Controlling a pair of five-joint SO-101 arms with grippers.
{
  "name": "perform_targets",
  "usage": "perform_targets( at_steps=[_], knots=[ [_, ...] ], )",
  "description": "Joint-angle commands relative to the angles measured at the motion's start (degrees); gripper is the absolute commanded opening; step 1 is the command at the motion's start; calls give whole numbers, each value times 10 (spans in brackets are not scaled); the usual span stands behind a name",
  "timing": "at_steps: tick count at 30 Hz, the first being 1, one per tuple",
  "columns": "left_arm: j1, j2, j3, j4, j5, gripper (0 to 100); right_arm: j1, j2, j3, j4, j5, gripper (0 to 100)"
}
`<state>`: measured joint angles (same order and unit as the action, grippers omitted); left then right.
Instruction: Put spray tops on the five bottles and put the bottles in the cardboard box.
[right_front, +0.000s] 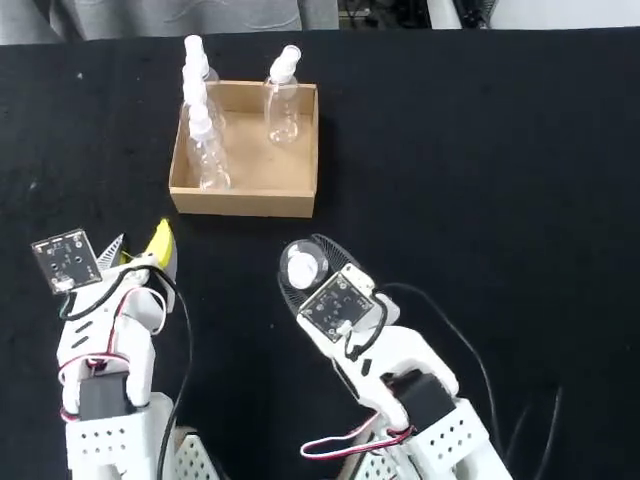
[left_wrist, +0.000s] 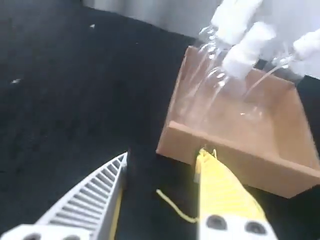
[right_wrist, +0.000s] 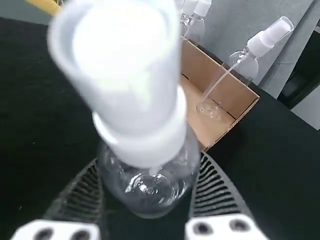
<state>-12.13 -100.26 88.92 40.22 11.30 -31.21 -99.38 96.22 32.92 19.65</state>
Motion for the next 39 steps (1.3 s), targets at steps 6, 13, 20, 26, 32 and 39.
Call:
perform_targets(
  at_steps=[6,13,20,26,32,39],
  knots=[
    [-18,-7,87,-115,-62,198,13,-11,-43,2,-4,35],
    [-19,-7,87,-76,-70,200,13,-11,-41,2,-4,35],
    [-19,-7,87,14,-69,202,10,-12,-42,18,-50,35],
    [-19,-7,87,100,-73,202,10,-12,-42,18,-95,38],
    [-19,-6,87,200,-73,199,10,-12,-41,17,-94,39],
    [-19,-6,87,227,-73,199,11,-12,-41,16,-89,38]
  ],
)
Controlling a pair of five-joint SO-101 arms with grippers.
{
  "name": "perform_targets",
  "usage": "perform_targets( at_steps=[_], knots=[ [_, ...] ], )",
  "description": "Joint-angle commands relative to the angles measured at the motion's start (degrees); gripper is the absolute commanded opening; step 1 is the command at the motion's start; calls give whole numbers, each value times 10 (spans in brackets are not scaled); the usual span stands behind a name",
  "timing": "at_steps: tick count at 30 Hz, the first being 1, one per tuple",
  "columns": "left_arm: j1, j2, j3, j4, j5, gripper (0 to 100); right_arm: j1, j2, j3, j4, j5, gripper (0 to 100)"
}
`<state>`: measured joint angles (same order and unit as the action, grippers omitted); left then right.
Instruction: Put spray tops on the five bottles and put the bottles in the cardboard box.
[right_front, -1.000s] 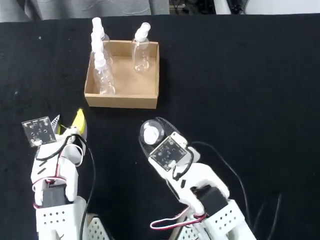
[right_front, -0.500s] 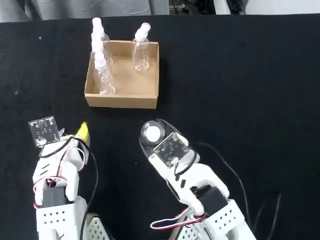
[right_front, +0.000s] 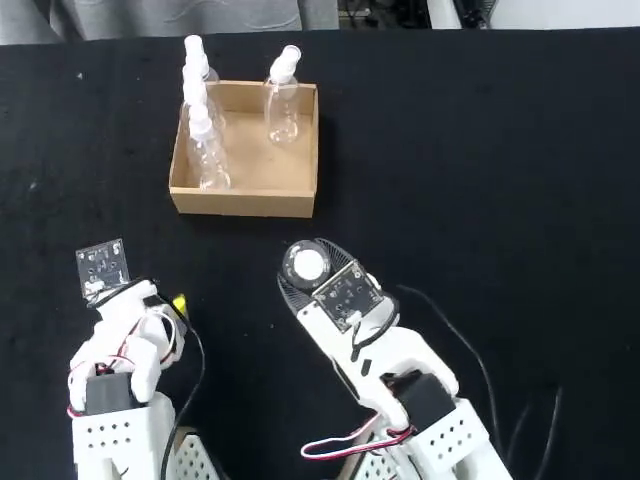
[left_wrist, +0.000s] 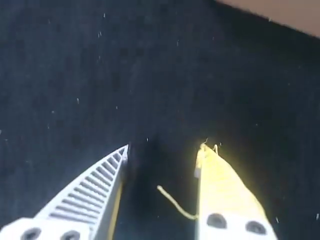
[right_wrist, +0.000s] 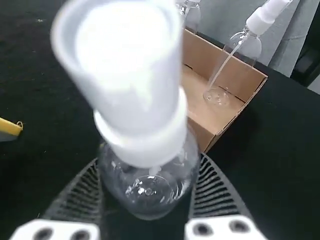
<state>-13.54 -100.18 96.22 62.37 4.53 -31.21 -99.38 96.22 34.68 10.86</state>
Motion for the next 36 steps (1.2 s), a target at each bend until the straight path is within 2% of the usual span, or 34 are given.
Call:
perform_targets(
  at_steps=[1,11,13,22,36],
  knots=[
    [-5,-6,15,6,-5,199,11,-12,-41,-2,-1,38],
    [-2,-4,15,7,-2,199,13,-12,-36,-33,-7,36],
    [-3,-4,15,7,-2,199,13,-12,-44,-33,-26,36],
    [-3,-4,15,7,-2,199,13,-5,-176,57,-50,36],
    [-3,-4,15,7,-2,199,13,13,-271,65,-45,36]
  ],
)
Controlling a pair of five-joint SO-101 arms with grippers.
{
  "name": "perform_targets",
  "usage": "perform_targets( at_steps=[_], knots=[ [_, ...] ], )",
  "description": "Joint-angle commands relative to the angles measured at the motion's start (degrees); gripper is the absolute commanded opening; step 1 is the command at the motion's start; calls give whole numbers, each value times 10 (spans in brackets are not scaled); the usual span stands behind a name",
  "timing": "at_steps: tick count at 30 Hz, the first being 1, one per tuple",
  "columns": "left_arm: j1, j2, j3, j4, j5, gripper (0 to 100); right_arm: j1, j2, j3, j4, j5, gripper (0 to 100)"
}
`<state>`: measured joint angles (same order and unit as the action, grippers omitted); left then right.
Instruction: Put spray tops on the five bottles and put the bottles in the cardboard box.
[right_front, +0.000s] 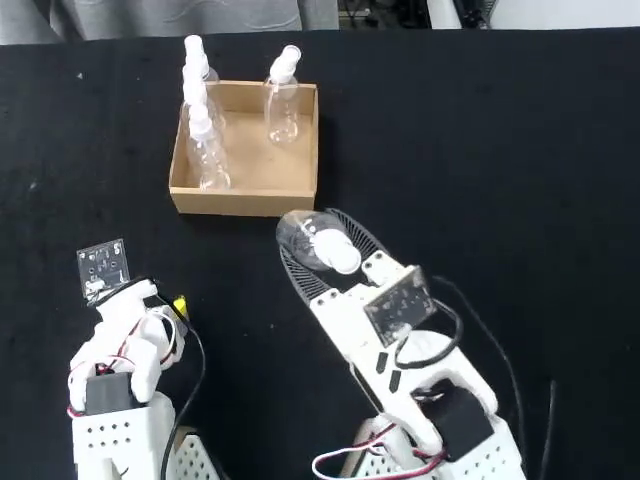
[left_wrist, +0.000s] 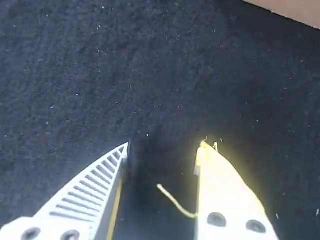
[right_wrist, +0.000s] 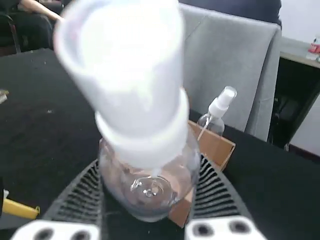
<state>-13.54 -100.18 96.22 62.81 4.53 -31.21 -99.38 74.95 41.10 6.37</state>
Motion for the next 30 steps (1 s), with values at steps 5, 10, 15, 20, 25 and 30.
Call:
perform_targets(
  at_steps=[5,10,15,20,25,30],
  knots=[
    [-3,-4,15,3,-2,199,13,91,-101,-5,-4,36],
    [-3,-4,15,3,-2,199,13,164,-156,-5,-1,36],
    [-3,-4,15,3,-2,199,13,234,-235,-6,0,37],
    [-3,-4,15,3,-2,199,14,318,-310,-6,0,36],
    [-3,-4,15,3,-2,199,14,405,-359,-6,0,36],
    [-3,-4,15,3,-2,199,14,487,-383,-27,0,36]
  ],
)
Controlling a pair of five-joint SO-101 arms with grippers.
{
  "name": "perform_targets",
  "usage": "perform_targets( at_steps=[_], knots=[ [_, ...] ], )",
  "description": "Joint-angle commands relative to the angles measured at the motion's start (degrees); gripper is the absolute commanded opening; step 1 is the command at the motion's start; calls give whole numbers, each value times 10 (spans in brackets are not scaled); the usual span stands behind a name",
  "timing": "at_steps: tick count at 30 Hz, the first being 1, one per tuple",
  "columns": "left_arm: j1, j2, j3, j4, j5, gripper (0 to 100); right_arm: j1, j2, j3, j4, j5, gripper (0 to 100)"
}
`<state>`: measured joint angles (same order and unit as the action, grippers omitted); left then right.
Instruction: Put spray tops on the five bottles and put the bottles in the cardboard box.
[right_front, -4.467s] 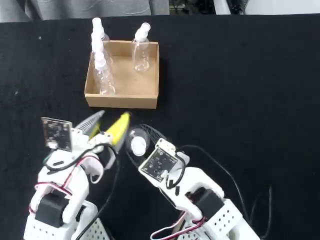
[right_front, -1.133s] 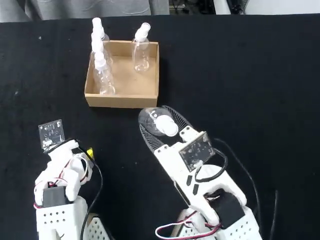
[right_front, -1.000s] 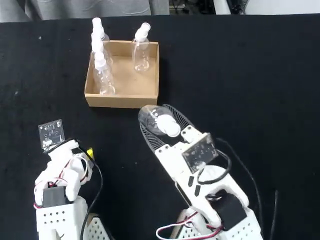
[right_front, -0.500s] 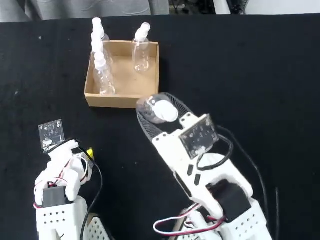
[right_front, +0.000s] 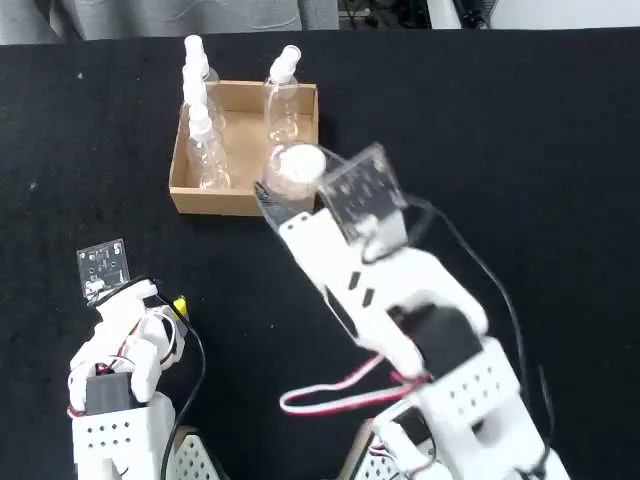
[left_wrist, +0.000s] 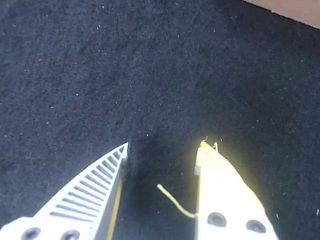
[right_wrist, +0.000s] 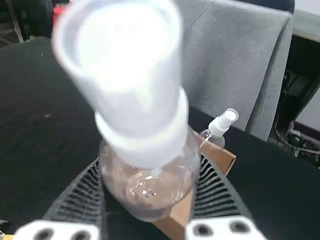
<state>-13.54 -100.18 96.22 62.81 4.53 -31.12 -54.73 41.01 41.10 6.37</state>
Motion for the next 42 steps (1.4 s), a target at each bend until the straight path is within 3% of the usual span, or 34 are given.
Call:
perform_targets(
  at_steps=[1,12,25,42],
  knots=[
    [-3,-4,15,3,-2,199,13,55,-44,-41,0,36],
    [-3,-4,15,3,-2,199,75,176,-47,-162,0,36],
    [-3,-4,15,3,-2,199,76,305,-49,-270,0,36],
    [-3,-4,15,3,-2,199,107,509,-160,-280,-5,36]
  ],
)
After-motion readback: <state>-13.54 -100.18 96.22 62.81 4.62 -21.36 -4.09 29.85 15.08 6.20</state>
